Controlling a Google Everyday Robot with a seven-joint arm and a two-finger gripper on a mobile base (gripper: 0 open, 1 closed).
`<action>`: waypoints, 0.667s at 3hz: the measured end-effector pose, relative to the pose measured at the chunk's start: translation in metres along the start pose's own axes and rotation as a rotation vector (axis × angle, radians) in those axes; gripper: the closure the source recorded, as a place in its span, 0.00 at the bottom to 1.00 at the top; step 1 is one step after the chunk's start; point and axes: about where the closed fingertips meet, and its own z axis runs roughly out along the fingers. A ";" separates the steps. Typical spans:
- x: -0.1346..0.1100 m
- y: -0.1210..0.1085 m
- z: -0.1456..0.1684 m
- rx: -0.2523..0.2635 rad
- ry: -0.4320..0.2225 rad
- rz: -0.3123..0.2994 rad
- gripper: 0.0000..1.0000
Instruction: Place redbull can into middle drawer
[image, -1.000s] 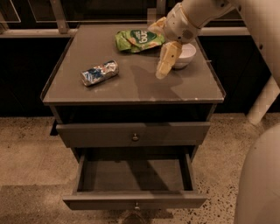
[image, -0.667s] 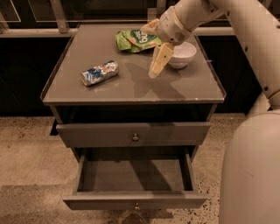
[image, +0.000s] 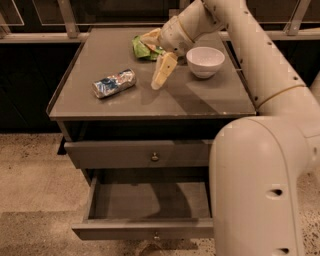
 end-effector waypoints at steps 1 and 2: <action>-0.001 -0.007 0.022 -0.034 -0.046 -0.001 0.00; -0.002 -0.012 0.038 -0.057 -0.080 0.000 0.00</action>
Offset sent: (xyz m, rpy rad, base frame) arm 0.0307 0.0357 -0.0186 0.0754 0.0794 0.1012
